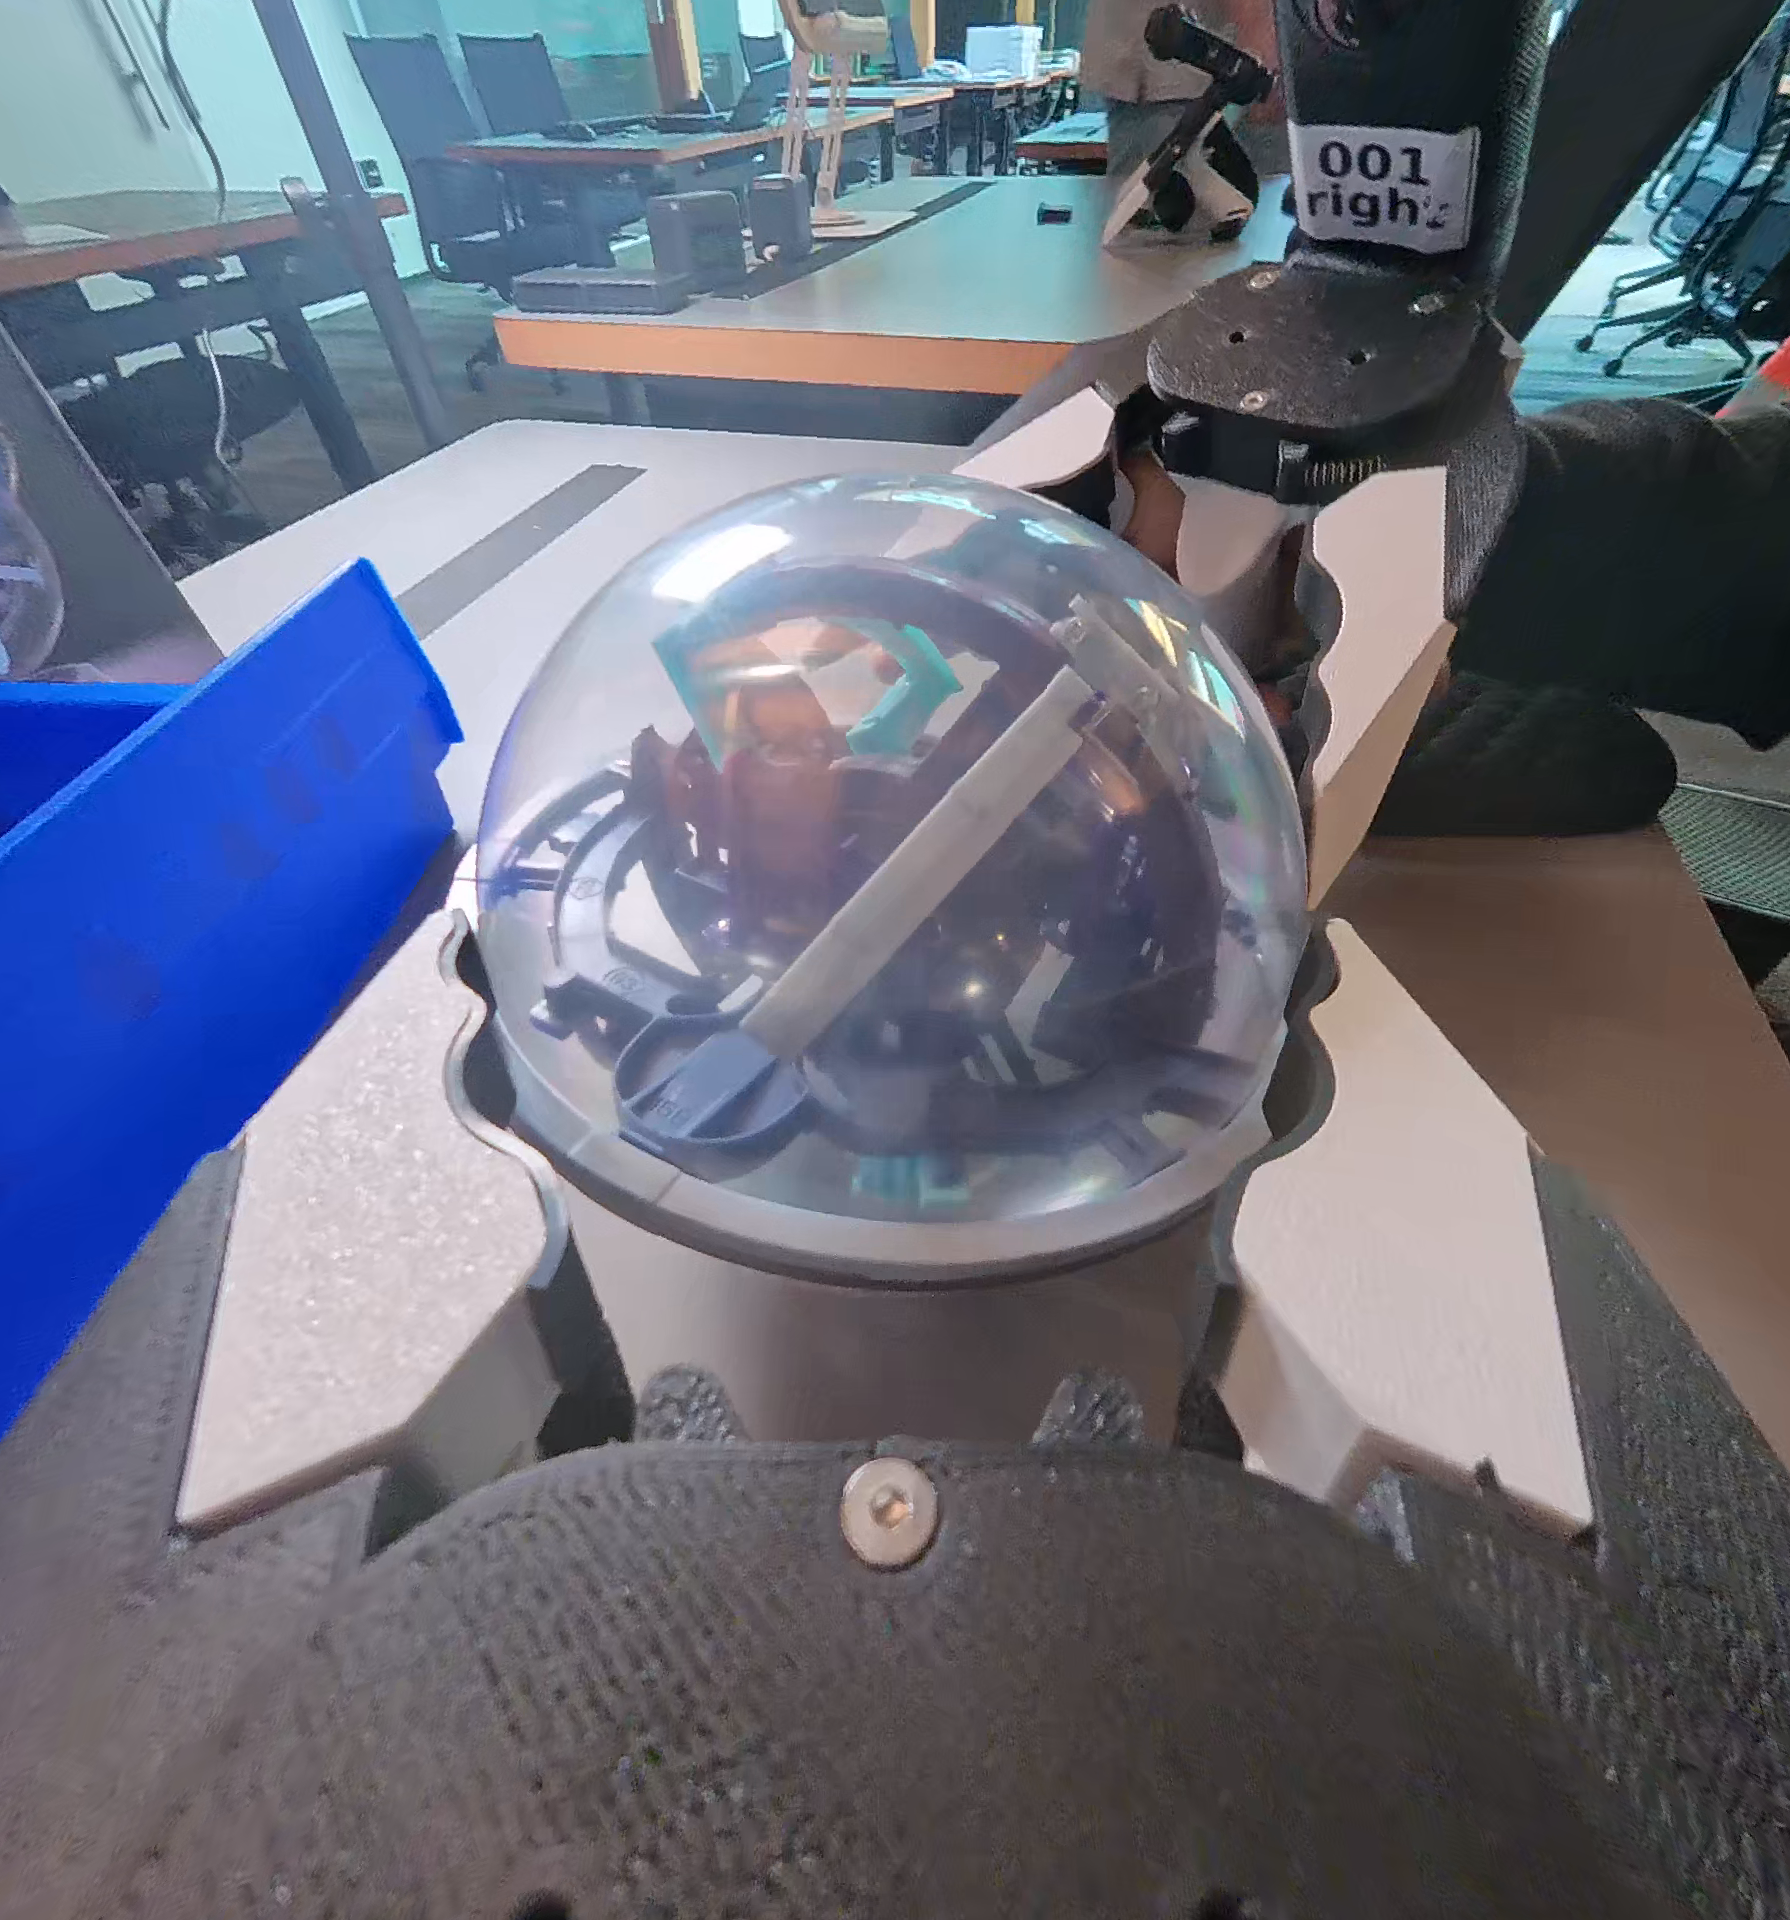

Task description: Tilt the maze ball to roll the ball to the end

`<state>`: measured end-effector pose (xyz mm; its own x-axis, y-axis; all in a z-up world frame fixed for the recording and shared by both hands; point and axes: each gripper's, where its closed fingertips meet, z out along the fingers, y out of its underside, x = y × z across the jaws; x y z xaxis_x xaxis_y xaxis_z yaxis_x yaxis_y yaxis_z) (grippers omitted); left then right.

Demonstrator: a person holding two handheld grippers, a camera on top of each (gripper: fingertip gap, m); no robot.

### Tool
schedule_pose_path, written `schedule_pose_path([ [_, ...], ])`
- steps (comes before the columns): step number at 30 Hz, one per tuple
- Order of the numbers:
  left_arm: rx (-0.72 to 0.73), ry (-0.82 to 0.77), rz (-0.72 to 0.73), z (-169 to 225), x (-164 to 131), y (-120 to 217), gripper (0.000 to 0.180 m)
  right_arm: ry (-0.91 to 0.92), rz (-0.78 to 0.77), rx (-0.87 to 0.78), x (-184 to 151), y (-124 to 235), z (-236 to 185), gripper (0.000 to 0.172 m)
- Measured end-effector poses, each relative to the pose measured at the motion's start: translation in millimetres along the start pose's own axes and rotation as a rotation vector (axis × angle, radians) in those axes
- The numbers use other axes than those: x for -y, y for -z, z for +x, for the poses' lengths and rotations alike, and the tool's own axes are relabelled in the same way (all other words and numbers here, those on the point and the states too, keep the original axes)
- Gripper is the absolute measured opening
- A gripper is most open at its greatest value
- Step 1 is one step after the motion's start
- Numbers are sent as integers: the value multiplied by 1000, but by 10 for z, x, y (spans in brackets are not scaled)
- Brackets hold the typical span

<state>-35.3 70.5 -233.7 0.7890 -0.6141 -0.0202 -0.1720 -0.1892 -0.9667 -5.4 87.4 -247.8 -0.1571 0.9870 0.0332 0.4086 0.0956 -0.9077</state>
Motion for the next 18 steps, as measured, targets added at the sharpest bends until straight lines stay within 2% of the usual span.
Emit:
schedule_pose_path([
  [6,1,55,13,53,-18,-14,147,13,8,15,31,-48,-71,141],
  [13,-16,155,11,87,-63,-4,146,24,-66,41,63,-22,-96,142],
  [18,-55,151,30,97,-78,27,142,33,-95,61,54,2,-92,141],
])
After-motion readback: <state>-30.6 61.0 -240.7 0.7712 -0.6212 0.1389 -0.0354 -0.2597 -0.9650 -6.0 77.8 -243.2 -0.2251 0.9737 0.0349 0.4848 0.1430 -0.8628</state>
